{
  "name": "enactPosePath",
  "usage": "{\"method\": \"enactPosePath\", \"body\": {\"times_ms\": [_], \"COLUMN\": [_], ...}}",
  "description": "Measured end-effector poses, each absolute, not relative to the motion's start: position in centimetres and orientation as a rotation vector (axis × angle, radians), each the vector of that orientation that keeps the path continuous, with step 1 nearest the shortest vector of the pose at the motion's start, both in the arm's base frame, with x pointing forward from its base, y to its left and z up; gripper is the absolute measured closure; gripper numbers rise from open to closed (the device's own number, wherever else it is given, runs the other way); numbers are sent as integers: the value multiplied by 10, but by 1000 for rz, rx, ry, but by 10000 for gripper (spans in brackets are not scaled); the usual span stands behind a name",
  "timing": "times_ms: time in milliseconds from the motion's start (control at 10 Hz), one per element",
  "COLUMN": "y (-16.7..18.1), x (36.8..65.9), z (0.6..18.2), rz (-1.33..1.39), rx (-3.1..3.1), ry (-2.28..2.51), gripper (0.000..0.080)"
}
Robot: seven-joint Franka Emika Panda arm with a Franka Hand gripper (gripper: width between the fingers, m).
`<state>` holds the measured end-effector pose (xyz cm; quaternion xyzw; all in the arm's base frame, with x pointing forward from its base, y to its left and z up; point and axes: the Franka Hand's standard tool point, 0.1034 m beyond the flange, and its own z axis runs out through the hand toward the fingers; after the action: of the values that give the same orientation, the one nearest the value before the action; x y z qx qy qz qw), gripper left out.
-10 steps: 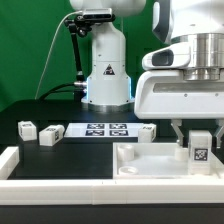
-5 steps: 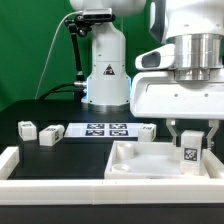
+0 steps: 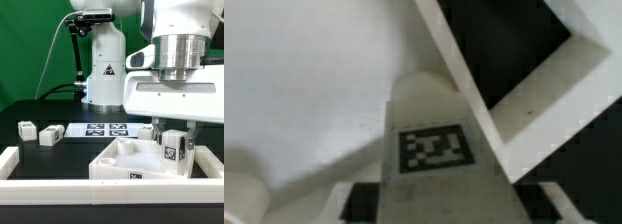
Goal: Assemble one leg
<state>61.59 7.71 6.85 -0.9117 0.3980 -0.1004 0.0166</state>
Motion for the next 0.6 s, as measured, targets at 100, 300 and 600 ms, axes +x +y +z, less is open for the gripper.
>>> {"method": "enactPosePath", "body": {"times_ms": [100,300,600], "y": [77,77,78], "x": [616,616,616], "z": [68,68,68], "rz": [-312,-311,-311], "rx": [-2837,-2837,-2838], "ry": [1232,1232,1232], "gripper": [495,265,160]}}
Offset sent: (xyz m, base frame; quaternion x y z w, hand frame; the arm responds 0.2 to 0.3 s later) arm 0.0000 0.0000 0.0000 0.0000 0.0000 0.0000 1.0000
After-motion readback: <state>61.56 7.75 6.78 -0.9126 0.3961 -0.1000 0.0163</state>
